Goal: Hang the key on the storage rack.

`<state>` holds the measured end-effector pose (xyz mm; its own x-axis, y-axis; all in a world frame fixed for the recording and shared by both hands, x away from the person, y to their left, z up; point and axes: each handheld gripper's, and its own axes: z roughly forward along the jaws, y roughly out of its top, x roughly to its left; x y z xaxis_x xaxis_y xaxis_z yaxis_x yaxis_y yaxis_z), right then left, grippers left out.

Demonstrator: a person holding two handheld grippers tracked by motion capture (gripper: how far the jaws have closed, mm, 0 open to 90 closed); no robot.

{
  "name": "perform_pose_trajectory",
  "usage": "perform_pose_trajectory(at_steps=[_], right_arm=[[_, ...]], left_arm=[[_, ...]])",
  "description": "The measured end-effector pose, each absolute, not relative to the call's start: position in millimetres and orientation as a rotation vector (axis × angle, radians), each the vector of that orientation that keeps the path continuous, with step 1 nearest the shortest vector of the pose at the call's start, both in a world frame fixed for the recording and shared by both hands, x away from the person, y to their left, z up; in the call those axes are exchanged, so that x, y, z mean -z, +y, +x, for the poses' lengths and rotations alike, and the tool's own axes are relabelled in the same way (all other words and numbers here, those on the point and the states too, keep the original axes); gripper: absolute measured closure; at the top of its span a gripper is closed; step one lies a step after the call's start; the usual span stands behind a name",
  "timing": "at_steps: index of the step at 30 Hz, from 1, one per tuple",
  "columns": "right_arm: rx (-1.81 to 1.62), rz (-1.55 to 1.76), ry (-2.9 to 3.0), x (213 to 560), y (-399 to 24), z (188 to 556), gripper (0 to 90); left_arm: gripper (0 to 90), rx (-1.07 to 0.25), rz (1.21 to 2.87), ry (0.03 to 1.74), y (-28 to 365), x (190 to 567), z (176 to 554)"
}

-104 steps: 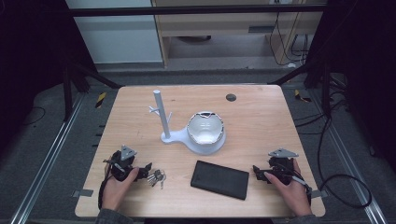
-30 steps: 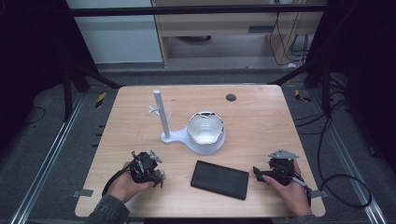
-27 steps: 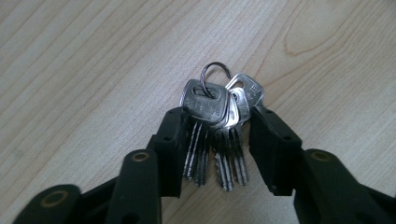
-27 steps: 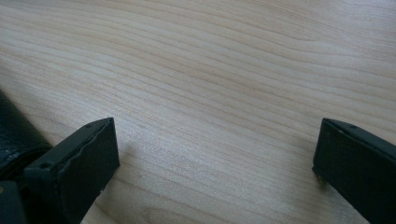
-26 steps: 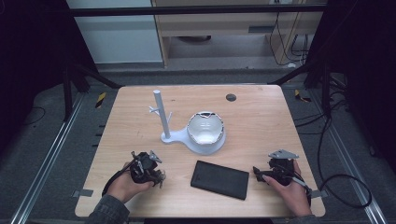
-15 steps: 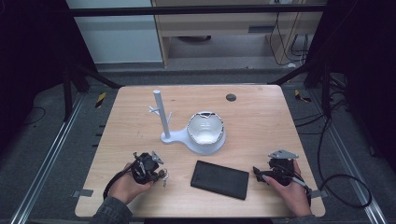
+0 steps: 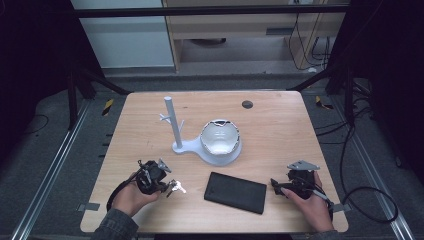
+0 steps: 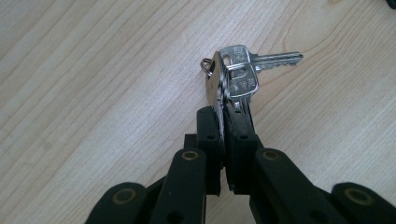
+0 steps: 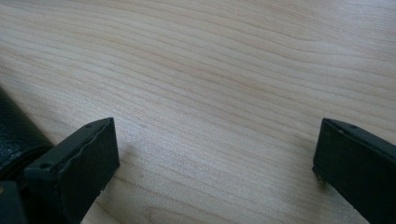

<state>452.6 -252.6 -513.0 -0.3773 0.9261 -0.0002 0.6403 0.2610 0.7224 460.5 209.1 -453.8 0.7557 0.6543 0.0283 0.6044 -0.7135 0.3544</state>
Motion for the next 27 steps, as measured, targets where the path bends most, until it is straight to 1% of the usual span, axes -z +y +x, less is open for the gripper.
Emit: perform_pose_trajectory(at_steps=[8, 13, 14, 15, 20, 21, 27], right_arm=[[-0.898, 1.413, 2.112, 513.2, -252.5, 452.6, 0.4], [-0.898, 1.413, 2.112, 513.2, -252.5, 452.6, 0.4], [-0.898, 1.413, 2.112, 513.2, -252.5, 452.6, 0.4], [-0.898, 1.413, 2.112, 513.2, -252.5, 452.6, 0.4], [-0.898, 1.412, 2.113, 513.2, -252.5, 452.6, 0.4], [-0.898, 1.412, 2.113, 513.2, -252.5, 452.6, 0.4], [-0.898, 1.409, 2.115, 513.3, -252.5, 452.8, 0.4]], left_arm=[[85.6, -0.249, 2.593, 0.954, 215.7, 428.4, 456.2], [85.7, -0.284, 2.576, 0.936, 219.1, 406.1, 455.9], [85.7, -0.298, 2.573, 0.931, 220.7, 397.0, 456.6], [85.7, -0.298, 2.573, 0.931, 220.7, 397.0, 456.6], [85.7, -0.334, 2.535, 0.925, 225.1, 367.3, 459.2], [85.7, -0.334, 2.535, 0.925, 225.1, 367.3, 459.2], [85.7, -0.368, 2.517, 0.918, 227.1, 339.7, 463.8]])
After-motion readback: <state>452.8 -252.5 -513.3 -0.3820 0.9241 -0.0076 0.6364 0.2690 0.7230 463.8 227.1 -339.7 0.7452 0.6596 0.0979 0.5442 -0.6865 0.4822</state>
